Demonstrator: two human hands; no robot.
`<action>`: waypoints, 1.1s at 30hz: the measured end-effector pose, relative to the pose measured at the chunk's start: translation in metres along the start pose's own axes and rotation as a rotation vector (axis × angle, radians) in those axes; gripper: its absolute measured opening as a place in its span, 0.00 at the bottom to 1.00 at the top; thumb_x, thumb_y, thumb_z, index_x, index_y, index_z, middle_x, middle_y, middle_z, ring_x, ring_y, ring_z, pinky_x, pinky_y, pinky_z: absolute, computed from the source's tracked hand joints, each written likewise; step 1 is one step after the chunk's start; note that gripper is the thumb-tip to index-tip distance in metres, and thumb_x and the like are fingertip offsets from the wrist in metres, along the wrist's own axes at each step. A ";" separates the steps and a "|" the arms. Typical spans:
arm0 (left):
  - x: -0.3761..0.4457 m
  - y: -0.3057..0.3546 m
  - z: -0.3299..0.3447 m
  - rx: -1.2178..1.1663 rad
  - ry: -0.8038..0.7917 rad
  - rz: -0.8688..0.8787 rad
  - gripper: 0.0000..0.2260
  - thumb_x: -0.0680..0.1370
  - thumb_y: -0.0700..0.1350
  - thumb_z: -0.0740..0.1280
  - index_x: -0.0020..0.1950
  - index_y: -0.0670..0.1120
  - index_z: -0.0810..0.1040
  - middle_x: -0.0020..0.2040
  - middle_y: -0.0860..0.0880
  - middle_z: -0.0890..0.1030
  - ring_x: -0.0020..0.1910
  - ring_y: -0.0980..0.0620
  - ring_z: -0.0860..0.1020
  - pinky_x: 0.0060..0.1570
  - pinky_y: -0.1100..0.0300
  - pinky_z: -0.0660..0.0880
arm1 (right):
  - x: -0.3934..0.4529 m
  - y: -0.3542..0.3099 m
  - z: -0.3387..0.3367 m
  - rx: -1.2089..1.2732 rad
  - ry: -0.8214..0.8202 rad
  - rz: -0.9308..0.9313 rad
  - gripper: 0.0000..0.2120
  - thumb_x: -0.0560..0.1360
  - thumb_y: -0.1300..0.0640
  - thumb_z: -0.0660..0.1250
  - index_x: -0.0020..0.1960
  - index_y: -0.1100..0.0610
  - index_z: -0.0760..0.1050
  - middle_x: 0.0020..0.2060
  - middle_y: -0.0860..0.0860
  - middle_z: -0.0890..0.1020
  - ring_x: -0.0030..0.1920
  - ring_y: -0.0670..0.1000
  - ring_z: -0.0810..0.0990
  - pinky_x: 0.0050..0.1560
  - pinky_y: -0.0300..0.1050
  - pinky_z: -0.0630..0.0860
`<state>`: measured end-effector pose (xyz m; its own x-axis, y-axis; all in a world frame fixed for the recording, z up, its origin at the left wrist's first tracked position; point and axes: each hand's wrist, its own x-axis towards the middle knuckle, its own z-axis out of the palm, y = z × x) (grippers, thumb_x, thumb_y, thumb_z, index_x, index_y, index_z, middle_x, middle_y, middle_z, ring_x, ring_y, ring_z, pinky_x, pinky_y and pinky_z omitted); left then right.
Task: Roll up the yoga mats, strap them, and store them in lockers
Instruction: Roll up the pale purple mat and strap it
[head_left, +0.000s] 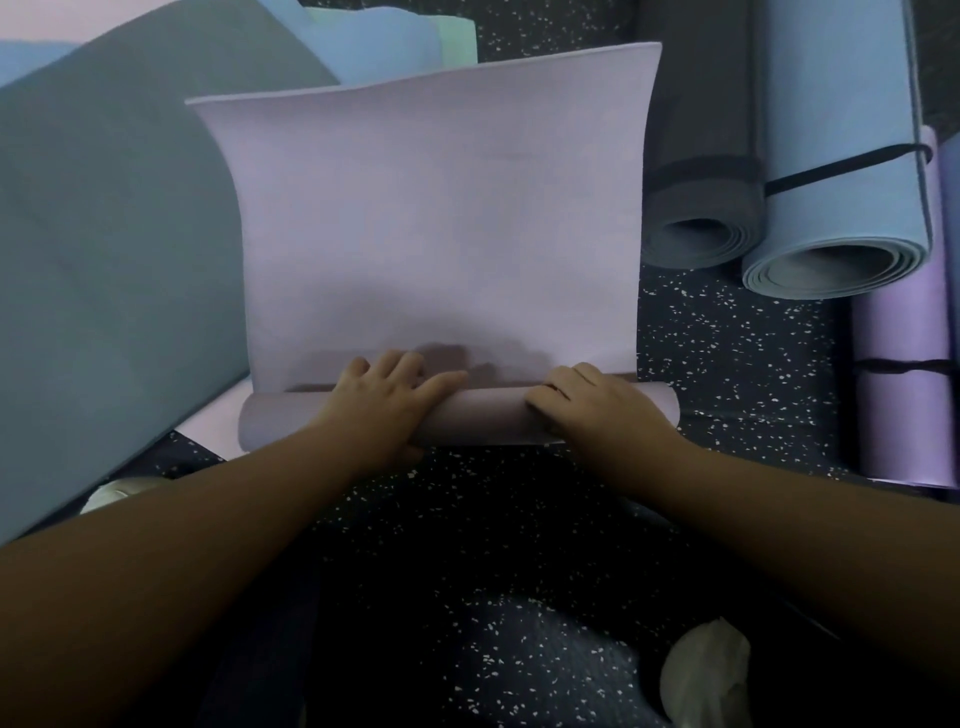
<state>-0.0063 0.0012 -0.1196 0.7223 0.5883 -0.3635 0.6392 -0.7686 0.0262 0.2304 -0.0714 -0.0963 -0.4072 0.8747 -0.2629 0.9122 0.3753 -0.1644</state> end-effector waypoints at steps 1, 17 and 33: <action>0.001 -0.003 0.004 -0.015 0.065 -0.006 0.50 0.50 0.60 0.80 0.69 0.52 0.67 0.54 0.43 0.77 0.49 0.41 0.77 0.42 0.50 0.75 | 0.001 0.001 -0.002 -0.003 -0.015 0.022 0.16 0.59 0.69 0.63 0.45 0.59 0.76 0.38 0.56 0.76 0.36 0.58 0.74 0.29 0.44 0.63; 0.008 0.000 0.011 -0.021 0.312 0.046 0.27 0.74 0.47 0.67 0.71 0.57 0.64 0.62 0.43 0.77 0.59 0.44 0.74 0.55 0.37 0.70 | 0.040 0.019 -0.036 0.020 -0.241 0.395 0.15 0.81 0.50 0.57 0.64 0.54 0.72 0.60 0.53 0.73 0.62 0.54 0.68 0.56 0.49 0.70; 0.053 -0.023 -0.035 -0.091 -0.062 -0.254 0.21 0.84 0.53 0.45 0.76 0.63 0.46 0.79 0.47 0.45 0.77 0.43 0.42 0.69 0.33 0.43 | 0.020 -0.024 -0.009 0.057 -0.243 0.299 0.43 0.77 0.47 0.61 0.77 0.58 0.35 0.76 0.53 0.35 0.76 0.55 0.35 0.75 0.56 0.41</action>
<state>0.0263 0.0583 -0.1069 0.5198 0.7407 -0.4257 0.8210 -0.5709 0.0090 0.2013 -0.0601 -0.0890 -0.1287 0.8423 -0.5235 0.9911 0.0909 -0.0974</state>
